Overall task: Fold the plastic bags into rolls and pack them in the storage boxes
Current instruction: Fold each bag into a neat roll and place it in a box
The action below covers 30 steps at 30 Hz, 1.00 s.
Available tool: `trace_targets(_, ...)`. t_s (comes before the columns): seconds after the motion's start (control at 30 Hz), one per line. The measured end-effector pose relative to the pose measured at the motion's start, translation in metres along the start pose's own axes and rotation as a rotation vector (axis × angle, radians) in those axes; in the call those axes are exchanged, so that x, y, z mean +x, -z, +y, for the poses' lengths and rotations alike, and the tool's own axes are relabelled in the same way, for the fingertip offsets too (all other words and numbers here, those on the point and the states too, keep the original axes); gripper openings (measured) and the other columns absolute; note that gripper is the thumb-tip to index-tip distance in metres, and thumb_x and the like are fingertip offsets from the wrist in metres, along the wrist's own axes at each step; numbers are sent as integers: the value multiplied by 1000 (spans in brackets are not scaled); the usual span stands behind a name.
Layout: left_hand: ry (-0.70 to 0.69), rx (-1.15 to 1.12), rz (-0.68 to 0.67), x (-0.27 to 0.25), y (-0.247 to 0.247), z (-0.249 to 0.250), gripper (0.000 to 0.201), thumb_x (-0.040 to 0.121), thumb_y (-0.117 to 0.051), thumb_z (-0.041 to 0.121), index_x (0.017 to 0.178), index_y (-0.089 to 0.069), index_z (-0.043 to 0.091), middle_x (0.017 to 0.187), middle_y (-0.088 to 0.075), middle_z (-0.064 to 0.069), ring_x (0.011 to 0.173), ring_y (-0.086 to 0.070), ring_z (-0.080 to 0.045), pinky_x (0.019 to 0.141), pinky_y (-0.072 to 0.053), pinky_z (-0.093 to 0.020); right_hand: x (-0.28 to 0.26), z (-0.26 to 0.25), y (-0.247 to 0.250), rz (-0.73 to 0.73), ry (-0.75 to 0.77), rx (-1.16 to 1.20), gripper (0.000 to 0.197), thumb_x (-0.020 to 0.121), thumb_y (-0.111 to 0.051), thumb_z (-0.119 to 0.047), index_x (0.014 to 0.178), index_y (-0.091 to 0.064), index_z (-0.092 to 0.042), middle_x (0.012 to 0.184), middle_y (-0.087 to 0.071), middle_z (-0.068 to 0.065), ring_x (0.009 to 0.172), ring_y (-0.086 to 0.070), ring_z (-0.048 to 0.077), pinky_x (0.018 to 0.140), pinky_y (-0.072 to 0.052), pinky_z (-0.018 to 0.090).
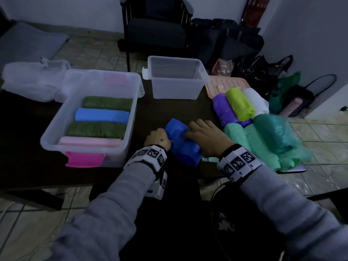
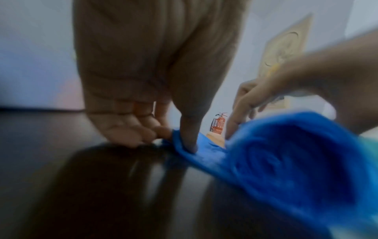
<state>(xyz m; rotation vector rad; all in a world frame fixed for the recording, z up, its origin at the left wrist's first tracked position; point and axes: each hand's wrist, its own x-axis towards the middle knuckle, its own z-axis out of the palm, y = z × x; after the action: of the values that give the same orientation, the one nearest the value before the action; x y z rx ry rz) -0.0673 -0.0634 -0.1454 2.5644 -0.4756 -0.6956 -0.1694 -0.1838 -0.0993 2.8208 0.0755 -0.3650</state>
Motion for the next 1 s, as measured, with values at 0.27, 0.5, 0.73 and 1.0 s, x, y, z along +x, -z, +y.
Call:
trace_targets(0.27, -95, -497, 180, 16, 29, 22, 25, 81, -70, 16, 97, -52, 15, 107, -58, -4, 98, -57, -22, 84, -45, -22, -2, -11, -11, 63, -9, 32, 68, 51, -76, -27, 115, -57, -15, 109, -54, 10, 100, -53, 31, 82, -43, 38)
trace_targets(0.5, -22, -448, 235, 27, 38, 28, 51, 86, -64, 18, 130, -42, 1, 134, -50, -15, 121, -51, -30, 93, -42, -29, 6, -35, -18, 77, -96, 278, 73, 72, -67, -31, 138, -38, -19, 125, -44, 7, 118, -42, 28, 97, -32, 40)
trace_targets(0.73, 126, -264, 5, 37, 12, 12, 84, 80, -68, 48, 140, -34, 0, 141, -43, -17, 126, -47, -31, 102, -43, -37, 10, -23, -6, -76, -88, 378, 69, 77, -65, -31, 137, -38, -12, 129, -42, 11, 122, -38, 29, 100, -33, 38)
trace_targets(1.0, 79, -521, 23, 46, 9, 13, 44, 78, -74, 13, 116, -56, 0, 122, -60, -13, 109, -58, -30, 96, -49, -42, 13, -26, -11, -140, -63, 377, 58, 77, -66, -30, 129, -44, -20, 124, -49, 6, 118, -48, 26, 96, -37, 42)
